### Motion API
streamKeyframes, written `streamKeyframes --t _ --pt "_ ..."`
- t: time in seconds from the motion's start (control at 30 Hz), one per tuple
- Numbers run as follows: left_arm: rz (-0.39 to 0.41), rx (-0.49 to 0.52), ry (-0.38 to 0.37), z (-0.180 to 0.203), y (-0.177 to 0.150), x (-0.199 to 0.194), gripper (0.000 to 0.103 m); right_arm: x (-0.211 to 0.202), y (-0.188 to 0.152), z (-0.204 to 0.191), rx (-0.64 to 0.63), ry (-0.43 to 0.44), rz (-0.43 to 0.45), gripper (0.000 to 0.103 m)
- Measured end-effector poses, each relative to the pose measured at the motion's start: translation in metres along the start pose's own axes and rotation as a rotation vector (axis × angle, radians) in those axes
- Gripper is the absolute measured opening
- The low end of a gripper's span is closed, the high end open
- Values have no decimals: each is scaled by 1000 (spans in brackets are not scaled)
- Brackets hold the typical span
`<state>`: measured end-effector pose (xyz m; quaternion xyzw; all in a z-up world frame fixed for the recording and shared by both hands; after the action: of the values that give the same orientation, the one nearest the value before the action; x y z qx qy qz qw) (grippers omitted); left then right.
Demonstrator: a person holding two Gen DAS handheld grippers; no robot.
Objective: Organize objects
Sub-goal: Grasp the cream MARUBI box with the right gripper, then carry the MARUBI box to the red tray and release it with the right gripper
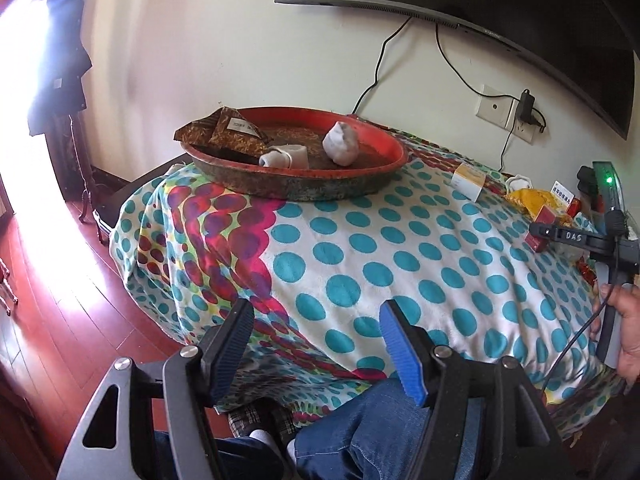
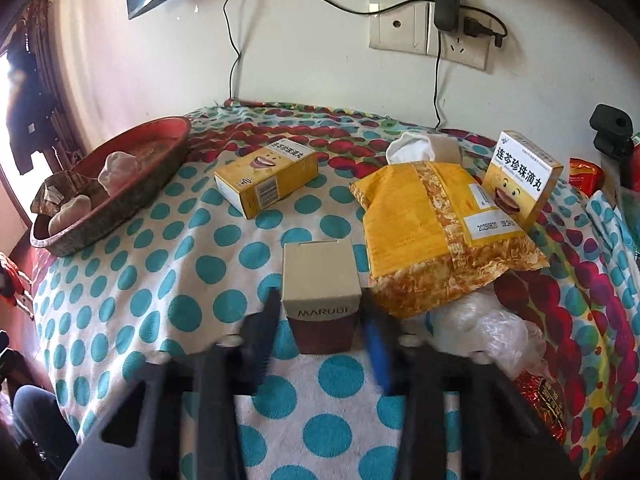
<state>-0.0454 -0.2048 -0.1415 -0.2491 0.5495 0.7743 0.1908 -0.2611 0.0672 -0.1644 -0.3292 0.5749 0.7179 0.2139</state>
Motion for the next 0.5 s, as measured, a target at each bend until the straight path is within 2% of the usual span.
streamKeyframes --t 0.5 --pt "14 7 -2 7 4 -7 67 -17 -16 3 -8 -20 15 28"
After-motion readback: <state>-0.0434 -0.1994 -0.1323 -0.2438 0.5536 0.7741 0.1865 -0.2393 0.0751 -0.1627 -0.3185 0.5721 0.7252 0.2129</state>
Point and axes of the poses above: each gripper's, at about its wrist camera, not at the fingertips, and x roughly the way its jaws point, z to its right, y to its top, the point moved 7 cm from there along x, roughly the way its jaws point, and after that the axes turned 13 degrees about -y, right-handed, at the moved point
